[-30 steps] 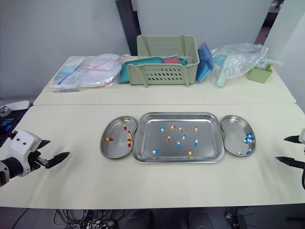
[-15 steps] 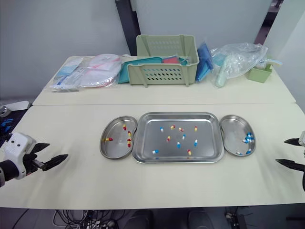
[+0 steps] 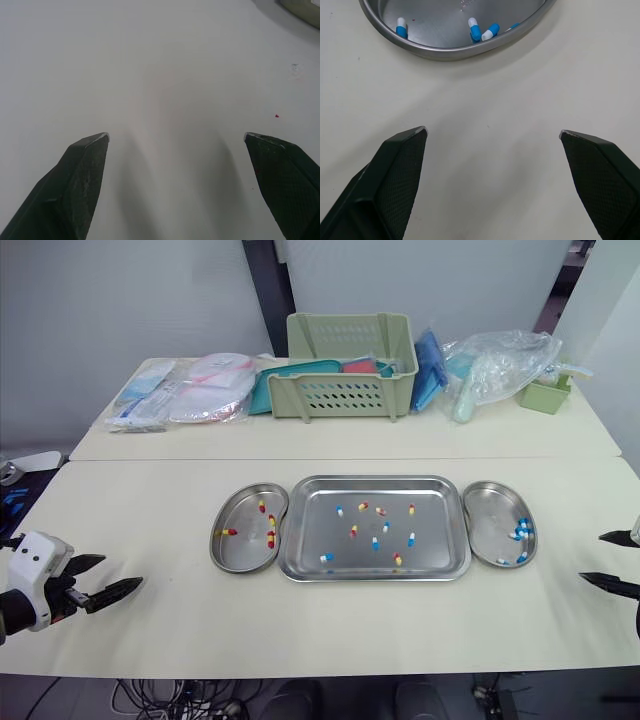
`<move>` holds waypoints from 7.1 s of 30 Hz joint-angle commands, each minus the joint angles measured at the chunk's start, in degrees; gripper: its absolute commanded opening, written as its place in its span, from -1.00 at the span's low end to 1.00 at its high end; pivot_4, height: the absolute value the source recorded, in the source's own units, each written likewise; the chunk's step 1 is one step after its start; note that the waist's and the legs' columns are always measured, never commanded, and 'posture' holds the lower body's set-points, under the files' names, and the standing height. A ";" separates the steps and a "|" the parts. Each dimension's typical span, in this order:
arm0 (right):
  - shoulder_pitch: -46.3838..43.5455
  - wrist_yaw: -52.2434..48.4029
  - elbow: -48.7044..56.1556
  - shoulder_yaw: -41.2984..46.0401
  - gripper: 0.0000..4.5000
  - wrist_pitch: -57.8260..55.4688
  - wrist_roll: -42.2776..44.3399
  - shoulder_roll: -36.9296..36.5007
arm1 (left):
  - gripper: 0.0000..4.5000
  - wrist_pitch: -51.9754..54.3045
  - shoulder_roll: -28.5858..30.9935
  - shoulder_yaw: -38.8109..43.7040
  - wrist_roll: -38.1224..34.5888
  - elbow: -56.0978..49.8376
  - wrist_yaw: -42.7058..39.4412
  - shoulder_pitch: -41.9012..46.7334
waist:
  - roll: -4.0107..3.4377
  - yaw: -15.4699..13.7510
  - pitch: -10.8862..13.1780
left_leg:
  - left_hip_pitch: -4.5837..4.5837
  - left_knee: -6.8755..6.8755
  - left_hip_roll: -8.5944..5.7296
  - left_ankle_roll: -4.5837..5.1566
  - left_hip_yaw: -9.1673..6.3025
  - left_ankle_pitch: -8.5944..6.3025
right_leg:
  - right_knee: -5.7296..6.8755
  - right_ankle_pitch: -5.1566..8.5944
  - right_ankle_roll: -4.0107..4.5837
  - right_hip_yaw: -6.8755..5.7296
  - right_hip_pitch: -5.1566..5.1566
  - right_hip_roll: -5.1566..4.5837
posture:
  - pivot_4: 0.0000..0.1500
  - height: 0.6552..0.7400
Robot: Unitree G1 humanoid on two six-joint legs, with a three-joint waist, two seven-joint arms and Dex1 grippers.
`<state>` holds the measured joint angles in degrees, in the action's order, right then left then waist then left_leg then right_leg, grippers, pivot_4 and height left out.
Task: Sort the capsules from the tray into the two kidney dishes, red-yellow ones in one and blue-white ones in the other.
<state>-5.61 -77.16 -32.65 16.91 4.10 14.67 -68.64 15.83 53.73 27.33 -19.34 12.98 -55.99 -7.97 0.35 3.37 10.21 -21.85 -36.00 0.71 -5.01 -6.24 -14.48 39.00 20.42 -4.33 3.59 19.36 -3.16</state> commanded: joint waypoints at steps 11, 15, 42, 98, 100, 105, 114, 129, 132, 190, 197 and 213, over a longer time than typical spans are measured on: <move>6.69 1.34 2.14 6.33 1.00 1.07 1.19 0.21 | 0.99 1.66 -9.45 8.53 -11.44 -21.24 -3.97 -15.02 | 0.02 -0.09 0.01 | -0.01 0.00 0.01 0.00 0.04 -0.01 | -0.04 0.00 0.00 0.04 -0.02 -0.01 | 1.00 1.00; 9.99 2.71 1.67 8.37 1.00 2.16 0.84 0.91 | 0.99 -2.40 -16.79 5.38 -13.34 -29.96 -4.38 -18.72 | 0.09 -0.21 0.05 | 0.01 -0.02 0.01 0.02 0.12 -0.03 | -0.07 -0.01 -0.03 0.10 -0.05 -0.01 | 1.00 1.00; 28.24 9.38 63.56 9.18 1.00 -22.99 14.51 8.38 | 0.99 -24.63 -28.54 -17.72 -5.38 -29.89 -2.87 -16.54 | 0.37 -0.67 0.20 | 0.05 -0.07 0.00 0.02 0.08 -0.04 | -0.11 -0.06 -0.12 0.14 -0.14 0.05 | 1.00 1.00; -42.35 7.09 12.05 -48.22 -0.88 -11.87 -18.09 48.77 | 1.00 -25.00 -25.60 -23.00 -5.30 -29.86 0.65 -12.13 | 0.72 -0.46 0.38 | -0.09 -0.08 0.03 0.02 -0.10 -0.03 | 0.03 -0.08 -0.08 0.01 0.22 0.04 | 1.00 1.00; -42.24 6.64 13.47 -47.47 -1.00 -12.26 -17.47 48.41 | 1.00 -24.65 -25.39 -23.01 -5.47 -30.09 0.57 -11.99 | 0.72 -0.46 0.38 | -0.09 -0.08 0.03 0.02 -0.10 -0.03 | 0.03 -0.08 -0.08 0.01 0.22 0.04 | 1.00 1.00; -39.18 6.30 21.65 -43.69 -1.00 -15.90 -15.07 45.00 | 1.00 -23.99 -23.93 -23.09 -6.12 -29.96 -1.40 -11.19 | 0.71 -0.65 0.38 | -0.14 -0.08 0.02 0.02 -0.12 -0.03 | 0.02 -0.08 -0.08 -0.01 0.23 0.04 | 1.00 1.00; -21.70 11.42 50.85 -25.75 -1.00 -35.37 -7.13 30.01 | 1.00 -23.46 -22.13 -25.62 -8.74 -30.92 -6.83 -8.42 | 0.70 -1.73 0.39 | -0.28 -0.07 0.01 0.02 -0.13 -0.03 | -0.05 -0.08 -0.09 -0.03 0.25 0.03 | 1.00 1.00; 6.24 23.80 57.76 4.96 -1.00 -46.54 -1.55 20.67 | 1.00 -23.82 -22.98 -29.29 -10.79 -29.92 -11.99 -3.42 | 0.68 -1.49 0.38 | -0.26 -0.08 0.00 0.03 0.01 -0.03 | -0.05 -0.08 -0.09 0.08 0.23 0.04 | 1.00 1.00; 6.40 26.66 55.75 6.38 -1.00 -48.67 -0.75 21.52 | 1.00 -23.18 -23.19 -29.57 -11.55 -30.18 -11.69 -2.40 | 0.68 -1.44 0.38 | -0.23 -0.07 0.00 0.03 0.02 -0.03 | -0.04 -0.08 -0.09 0.08 0.20 0.05 | 1.00 1.00; 28.82 11.41 27.50 21.50 0.99 -10.87 1.49 14.11 | 1.00 -16.45 -17.51 0.65 -7.06 -20.37 0.66 -21.71 | 0.78 -1.53 0.41 | -0.01 -0.01 0.02 0.03 0.11 -0.04 | -0.13 -0.07 -0.09 0.15 -0.04 0.02 | 1.00 1.00; 31.46 10.62 28.77 21.52 0.99 -10.52 1.16 14.13 | 1.00 -13.56 -23.29 -9.01 -8.23 -34.18 3.57 -20.95 | 0.77 -1.56 0.40 | -0.02 -0.03 0.01 0.02 0.14 -0.04 | -0.14 -0.07 -0.10 0.17 -0.06 0.02 | 1.00 1.00; 41.27 5.73 41.84 23.98 0.99 -14.65 5.54 14.77 | 1.00 -19.12 -29.66 -22.32 -4.21 -30.58 5.28 -10.77 | 0.68 -1.56 0.35 | 0.00 -0.04 -0.02 0.02 0.12 -0.04 | -0.14 -0.07 -0.10 0.15 -0.09 0.03 | 1.00 1.00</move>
<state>34.31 -69.25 4.51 38.16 -8.82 17.78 -53.03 -1.82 24.32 5.52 -23.77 -17.26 -50.62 -19.12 1.04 1.81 10.56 -21.85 -36.04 0.70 -4.98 -6.12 -14.52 38.85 20.35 -4.43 3.74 19.27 -3.13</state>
